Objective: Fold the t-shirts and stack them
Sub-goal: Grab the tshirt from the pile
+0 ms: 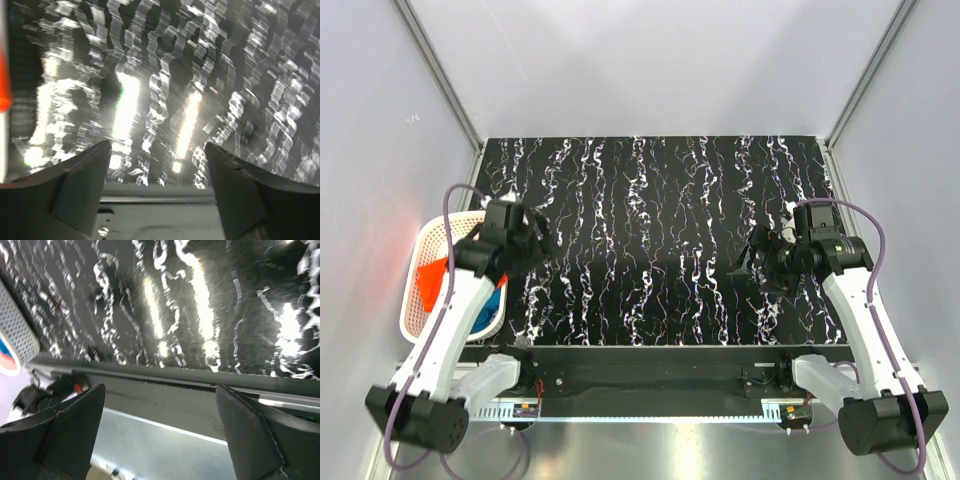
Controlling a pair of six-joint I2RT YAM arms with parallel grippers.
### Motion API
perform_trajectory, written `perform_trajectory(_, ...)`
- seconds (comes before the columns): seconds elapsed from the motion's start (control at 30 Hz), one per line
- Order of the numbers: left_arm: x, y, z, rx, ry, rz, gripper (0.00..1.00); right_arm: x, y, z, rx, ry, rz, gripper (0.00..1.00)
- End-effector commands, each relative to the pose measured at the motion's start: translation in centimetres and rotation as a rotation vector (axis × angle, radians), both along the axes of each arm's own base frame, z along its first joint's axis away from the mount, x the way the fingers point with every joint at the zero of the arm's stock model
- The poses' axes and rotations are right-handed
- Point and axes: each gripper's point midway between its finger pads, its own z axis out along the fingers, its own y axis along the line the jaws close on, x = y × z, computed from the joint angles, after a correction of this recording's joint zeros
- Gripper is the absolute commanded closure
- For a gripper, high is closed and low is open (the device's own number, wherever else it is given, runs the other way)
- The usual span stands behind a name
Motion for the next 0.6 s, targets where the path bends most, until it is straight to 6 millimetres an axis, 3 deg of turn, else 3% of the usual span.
perform_trajectory(0.0,3.4,4.9,2.3,0.182,-0.051,0.194,0.14,0.2,1.4,1.6,0.066,-0.031,0.101,0.00)
perform_trajectory(0.07,4.9,7.5,1.2,0.192,0.006,0.274,0.16,0.1,2.8,3.1,0.142,-0.041,0.157,0.00)
perform_trajectory(0.2,6.4,12.9,0.7,0.268,0.069,0.449,0.16,-0.1,4.6,3.8,0.191,-0.018,0.247,0.00)
perform_trajectory(0.3,5.4,16.8,-1.0,0.273,0.139,0.596,0.16,0.1,4.9,3.8,0.152,-0.006,0.287,0.00)
perform_trajectory(0.33,4.5,19.1,-1.6,0.246,0.158,0.677,0.18,0.3,5.1,4.1,0.148,-0.018,0.296,0.00)
perform_trajectory(0.4,4.0,20.3,-3.3,0.166,0.161,0.713,0.32,0.5,5.4,4.1,0.150,-0.010,0.312,0.00)
perform_trajectory(0.43,3.2,21.8,-3.7,0.143,0.164,0.765,0.35,0.5,5.5,4.0,0.154,-0.004,0.315,0.00)
perform_trajectory(0.57,1.5,24.1,-5.0,0.214,0.214,0.853,0.38,0.5,5.8,3.5,0.152,0.020,0.331,0.00)
